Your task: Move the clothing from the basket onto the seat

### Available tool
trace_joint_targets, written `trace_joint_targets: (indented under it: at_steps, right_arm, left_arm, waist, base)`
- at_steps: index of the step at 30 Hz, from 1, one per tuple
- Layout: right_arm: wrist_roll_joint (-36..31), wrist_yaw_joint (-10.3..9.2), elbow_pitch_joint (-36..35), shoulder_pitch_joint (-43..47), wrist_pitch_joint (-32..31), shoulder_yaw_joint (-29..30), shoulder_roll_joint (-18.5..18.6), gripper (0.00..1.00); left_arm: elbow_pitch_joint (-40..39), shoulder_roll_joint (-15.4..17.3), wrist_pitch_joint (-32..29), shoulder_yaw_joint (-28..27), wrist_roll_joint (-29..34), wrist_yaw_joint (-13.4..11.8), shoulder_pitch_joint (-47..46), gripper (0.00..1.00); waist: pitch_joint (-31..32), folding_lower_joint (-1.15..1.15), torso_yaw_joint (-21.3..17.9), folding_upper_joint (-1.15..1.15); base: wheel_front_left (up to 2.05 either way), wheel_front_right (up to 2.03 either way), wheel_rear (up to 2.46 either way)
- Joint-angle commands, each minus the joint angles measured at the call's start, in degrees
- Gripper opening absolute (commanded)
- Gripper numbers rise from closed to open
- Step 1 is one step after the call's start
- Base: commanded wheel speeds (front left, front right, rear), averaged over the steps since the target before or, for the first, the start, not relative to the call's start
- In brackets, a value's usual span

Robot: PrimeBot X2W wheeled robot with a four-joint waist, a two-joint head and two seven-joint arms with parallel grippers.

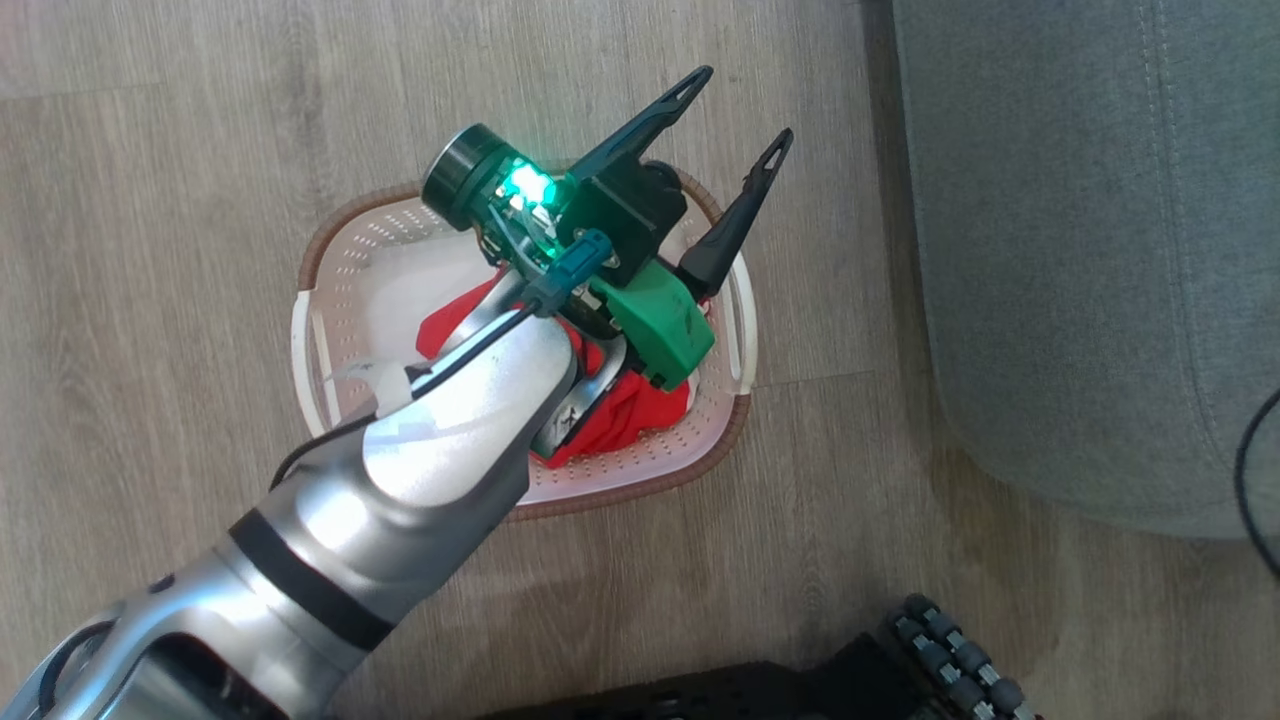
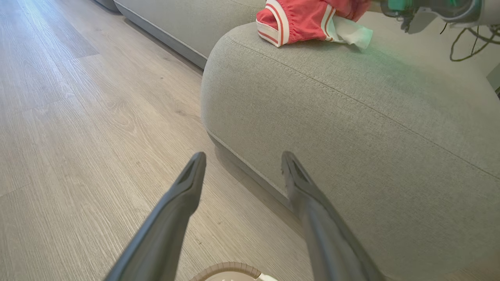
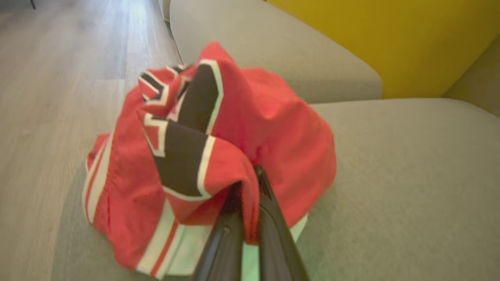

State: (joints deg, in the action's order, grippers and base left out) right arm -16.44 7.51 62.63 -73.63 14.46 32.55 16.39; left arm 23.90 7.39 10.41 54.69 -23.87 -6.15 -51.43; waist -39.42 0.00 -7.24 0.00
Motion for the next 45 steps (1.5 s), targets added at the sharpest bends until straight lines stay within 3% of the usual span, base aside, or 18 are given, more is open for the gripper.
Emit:
trace_joint_targets:
  at_steps: [1,2,3,4,5,6,16,30,38,45]
  right_arm:
    - [-1.8,-0.02,-1.2,1.2,0.5,1.3,0.2,0.00]
    - [-2.5,-0.02,-1.1,1.7,0.5,1.9,0.0,0.00]
    - [-3.2,-0.02,-1.0,2.2,0.5,2.2,-0.3,0.09]
    - [-3.7,-0.02,-0.9,2.5,0.5,2.6,-0.6,0.31]
    - [-4.3,-0.02,-0.7,3.0,0.5,2.8,-0.9,0.86]
    - [-4.8,-0.02,-0.5,3.4,0.5,2.9,-1.3,1.00]
    - [-4.6,-0.02,-1.4,7.0,0.5,-2.0,-2.2,1.00]
    - [8.3,-0.02,-17.1,19.4,0.5,-20.1,-4.9,1.00]
    - [15.1,-0.02,-22.9,26.9,0.5,-27.3,-5.2,1.00]
    - [19.4,-0.02,-28.7,35.1,0.5,-31.0,-8.2,1.00]
  left_arm:
    - [-1.8,1.0,-0.1,-1.2,0.3,-0.3,-1.5,1.00]
    - [-1.7,1.0,0.0,-1.2,0.3,-0.3,-1.5,1.00]
    - [-1.7,1.0,0.0,-1.2,0.3,-0.4,-1.5,1.00]
    - [-1.6,1.1,0.1,-1.2,0.2,-0.4,-1.5,1.00]
    - [-1.5,1.1,0.1,-1.2,0.1,-0.5,-1.5,1.00]
    - [-1.4,1.2,0.2,-1.2,0.1,-0.5,-1.4,1.00]
    - [-1.0,2.2,1.4,-1.5,-0.5,-0.9,-0.5,1.00]
    - [-0.5,3.1,4.1,-5.7,-4.1,-3.1,5.6,1.00]
    - [-1.9,5.3,4.6,-11.8,-5.8,-5.8,14.0,1.00]
    - [-6.7,8.5,4.6,-19.7,-5.3,-8.8,25.2,1.00]
  waist:
    - [0.0,0.00,-0.1,0.00]
    - [0.0,0.00,-0.1,0.00]
    - [0.1,0.00,-0.2,0.00]
    - [0.2,0.00,-0.2,0.00]
    - [0.4,0.00,-0.4,0.00]
    - [0.5,0.00,-0.5,0.00]
    - [3.3,0.00,-1.3,0.00]
    - [16.1,0.00,0.1,0.00]
    - [25.0,0.00,3.3,0.00]
    - [30.9,0.00,5.1,0.00]
  base:
    - [0.00,0.00,0.00]
    - [0.00,0.00,0.00]
    - [0.00,0.00,0.00]
    - [0.00,0.00,0.00]
    - [0.00,0.00,0.00]
    - [0.00,0.00,0.00]
    - [0.00,0.00,0.00]
    - [0.00,0.00,0.00]
    - [0.00,0.00,0.00]
    - [0.00,0.00,0.00]
